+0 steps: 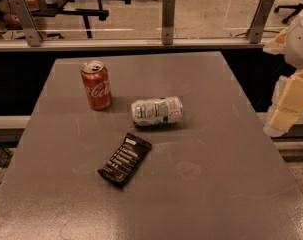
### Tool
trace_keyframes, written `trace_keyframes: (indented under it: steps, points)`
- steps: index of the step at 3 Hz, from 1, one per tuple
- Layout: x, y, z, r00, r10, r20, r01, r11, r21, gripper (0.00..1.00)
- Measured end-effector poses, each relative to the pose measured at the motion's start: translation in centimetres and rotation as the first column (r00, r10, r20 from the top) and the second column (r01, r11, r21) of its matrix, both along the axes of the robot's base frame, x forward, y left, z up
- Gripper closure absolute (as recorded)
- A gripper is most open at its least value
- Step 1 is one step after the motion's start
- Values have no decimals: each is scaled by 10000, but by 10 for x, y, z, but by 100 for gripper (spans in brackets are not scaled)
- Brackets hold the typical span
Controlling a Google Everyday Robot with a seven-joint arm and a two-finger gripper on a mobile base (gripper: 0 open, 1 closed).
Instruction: Place 7up can upright
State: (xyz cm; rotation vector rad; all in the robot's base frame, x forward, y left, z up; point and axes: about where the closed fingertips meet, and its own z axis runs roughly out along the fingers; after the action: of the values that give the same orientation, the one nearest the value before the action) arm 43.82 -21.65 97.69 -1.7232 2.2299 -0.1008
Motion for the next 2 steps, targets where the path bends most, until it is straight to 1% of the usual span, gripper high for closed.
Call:
trace_keyframes:
  steps: [1, 2]
  points:
    - [0, 0, 0, 10000, 2, 16, -2, 10000, 1, 0]
    - [10, 11, 1, 9998, 204, 87, -205, 9997, 131, 0]
